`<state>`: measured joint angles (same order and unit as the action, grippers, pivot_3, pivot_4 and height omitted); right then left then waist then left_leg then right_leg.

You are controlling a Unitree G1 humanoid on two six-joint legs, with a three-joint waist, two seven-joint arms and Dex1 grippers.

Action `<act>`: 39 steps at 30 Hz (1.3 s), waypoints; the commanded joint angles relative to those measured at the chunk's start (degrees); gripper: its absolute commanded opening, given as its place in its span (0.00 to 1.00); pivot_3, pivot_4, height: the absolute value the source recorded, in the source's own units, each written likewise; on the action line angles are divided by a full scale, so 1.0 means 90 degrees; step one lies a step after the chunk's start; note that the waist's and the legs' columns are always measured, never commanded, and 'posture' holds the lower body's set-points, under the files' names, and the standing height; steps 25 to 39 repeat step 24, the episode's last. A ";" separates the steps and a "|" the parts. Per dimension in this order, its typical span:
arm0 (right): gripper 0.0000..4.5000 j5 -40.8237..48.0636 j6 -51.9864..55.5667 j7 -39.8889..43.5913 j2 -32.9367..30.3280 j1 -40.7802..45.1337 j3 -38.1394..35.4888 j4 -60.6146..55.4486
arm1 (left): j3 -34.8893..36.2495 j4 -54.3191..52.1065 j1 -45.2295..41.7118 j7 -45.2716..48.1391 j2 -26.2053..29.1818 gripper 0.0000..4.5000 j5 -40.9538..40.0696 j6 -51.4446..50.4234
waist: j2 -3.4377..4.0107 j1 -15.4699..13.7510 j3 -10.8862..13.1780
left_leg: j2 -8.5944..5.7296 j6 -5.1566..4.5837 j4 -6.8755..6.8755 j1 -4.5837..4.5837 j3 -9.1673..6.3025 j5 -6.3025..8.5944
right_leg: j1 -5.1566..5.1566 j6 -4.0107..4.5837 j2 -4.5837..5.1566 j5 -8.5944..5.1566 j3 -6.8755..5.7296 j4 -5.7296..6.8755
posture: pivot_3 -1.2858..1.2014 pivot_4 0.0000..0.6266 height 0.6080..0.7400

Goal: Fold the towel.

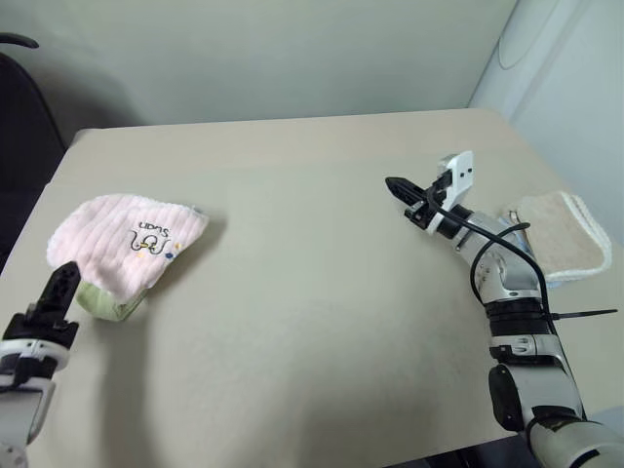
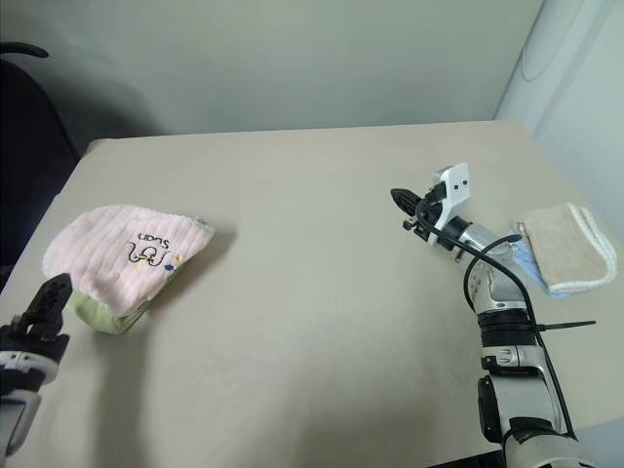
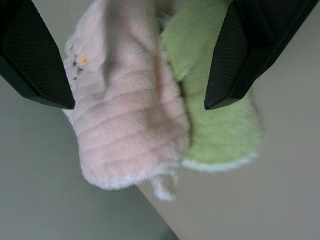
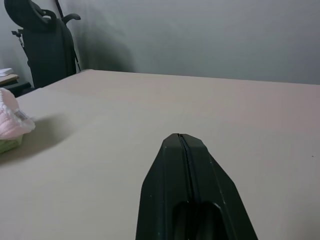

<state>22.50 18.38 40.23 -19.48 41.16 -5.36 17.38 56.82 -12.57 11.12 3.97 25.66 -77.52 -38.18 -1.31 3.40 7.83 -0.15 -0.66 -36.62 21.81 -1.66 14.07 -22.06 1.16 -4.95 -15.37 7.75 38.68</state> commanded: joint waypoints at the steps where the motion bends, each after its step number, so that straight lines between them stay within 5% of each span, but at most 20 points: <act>1: 0.00 0.0096 0.0036 0.0114 -0.0079 0.0042 -0.0068 -0.0303 | 0.0623 0.0016 0.0365 0.0366 0.0189 1.00 0.0140 0.0506 | 0.0000 -0.0001 0.0000 | 0.0000 0.0000 0.0000 0.0000 0.0000 0.0000 | 0.0000 0.0000 0.0000 0.0000 0.0000 0.0000 | 0.52 0.24 1.00; 6: 0.00 0.0202 0.0358 0.0759 -0.0443 -0.0044 0.0035 -0.0325 | 0.0944 -0.0472 0.0795 0.1107 0.0778 1.00 0.0505 0.0851 | -0.0003 -0.0065 -0.0001 | -0.0001 0.0000 0.0000 0.0000 -0.0003 0.0000 | 0.0003 0.0001 0.0000 -0.0001 0.0000 -0.0004 | 0.52 0.24 1.00; 10: 0.00 0.0148 0.0465 0.1193 -0.0728 0.0032 0.0061 -0.0023 | 0.0327 -0.1184 0.0839 0.1631 0.1446 1.00 0.1103 0.0834 | 0.0000 -0.0150 0.0001 | -0.0011 -0.0003 -0.0018 -0.0002 -0.0029 0.0002 | 0.0009 0.0001 0.0000 0.0002 -0.0004 -0.0017 | 0.52 0.24 1.00; 14: 0.00 0.0118 0.0490 0.1486 -0.0984 -0.0019 0.0055 0.0091 | -0.1434 -0.2206 0.0390 0.1779 0.2000 1.00 0.2262 0.0872 | 0.0007 -0.0195 0.0004 | -0.0015 -0.0016 -0.0043 -0.0003 -0.0041 0.0010 | 0.0027 -0.0003 0.0001 0.0010 -0.0009 -0.0022 | 0.52 0.24 1.00; 21: 0.00 0.0244 0.0799 0.1893 -0.1469 -0.0546 0.0020 -0.0392 | -0.3370 -0.2221 -0.0473 0.2045 0.1958 1.00 0.3587 0.1045 | 0.0009 -0.0132 0.0005 | -0.0016 -0.0012 -0.0027 0.0003 -0.0051 0.0019 | 0.0045 0.0000 0.0005 0.0016 -0.0018 -0.0049 | 0.52 0.24 1.00; 39: 0.00 0.0231 0.0771 0.1788 -0.1490 -0.0668 -0.0023 -0.0503 | -0.3520 -0.2111 -0.0650 0.2180 0.1849 1.00 0.3694 0.1038 | 0.0009 -0.0078 0.0005 | -0.0015 -0.0010 0.0001 0.0004 -0.0054 0.0018 | 0.0040 0.0001 0.0002 0.0016 -0.0017 -0.0058 | 0.52 0.24 1.00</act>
